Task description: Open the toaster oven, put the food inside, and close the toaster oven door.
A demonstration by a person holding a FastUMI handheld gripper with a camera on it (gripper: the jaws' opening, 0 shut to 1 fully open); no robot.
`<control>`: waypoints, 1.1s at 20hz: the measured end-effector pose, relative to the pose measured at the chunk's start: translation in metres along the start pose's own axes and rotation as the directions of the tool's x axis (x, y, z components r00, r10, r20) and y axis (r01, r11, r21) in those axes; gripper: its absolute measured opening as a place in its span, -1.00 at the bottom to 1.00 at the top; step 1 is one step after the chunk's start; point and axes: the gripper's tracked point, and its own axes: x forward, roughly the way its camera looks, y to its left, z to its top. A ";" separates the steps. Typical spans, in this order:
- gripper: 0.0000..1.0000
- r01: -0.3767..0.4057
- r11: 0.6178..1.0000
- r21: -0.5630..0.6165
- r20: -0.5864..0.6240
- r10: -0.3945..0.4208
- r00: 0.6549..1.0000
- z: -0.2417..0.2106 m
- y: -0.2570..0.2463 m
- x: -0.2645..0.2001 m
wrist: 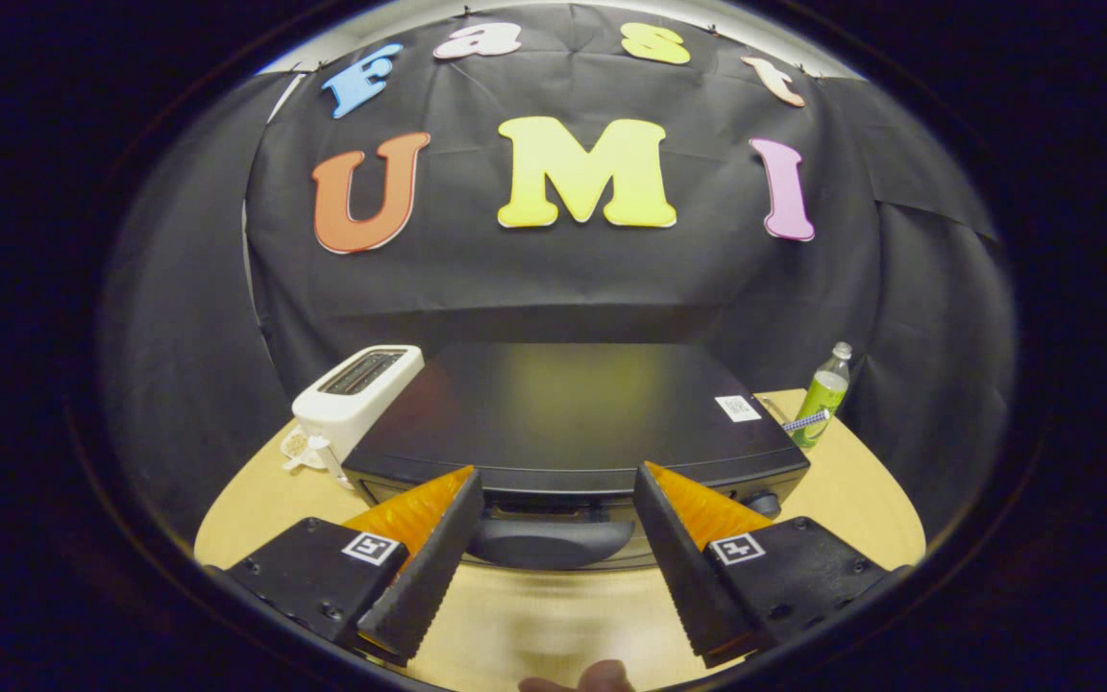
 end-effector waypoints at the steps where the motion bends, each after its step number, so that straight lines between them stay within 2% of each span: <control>1: 1.00 0.005 1.000 0.000 -0.008 -0.005 1.000 -0.003 -0.001 0.003; 3: 1.00 0.023 1.000 0.021 -0.052 -0.022 0.998 -0.015 -0.006 0.009; 5: 1.00 0.025 0.999 0.027 -0.045 -0.024 0.999 -0.019 -0.006 0.012; 11: 1.00 0.000 1.000 0.003 -0.063 0.000 0.998 -0.035 -0.003 -0.013; 17: 1.00 0.026 0.999 -0.026 -0.110 -0.029 0.994 -0.085 -0.003 -0.050; 22: 1.00 0.008 0.999 -0.037 -0.166 -0.014 0.986 -0.123 -0.004 -0.065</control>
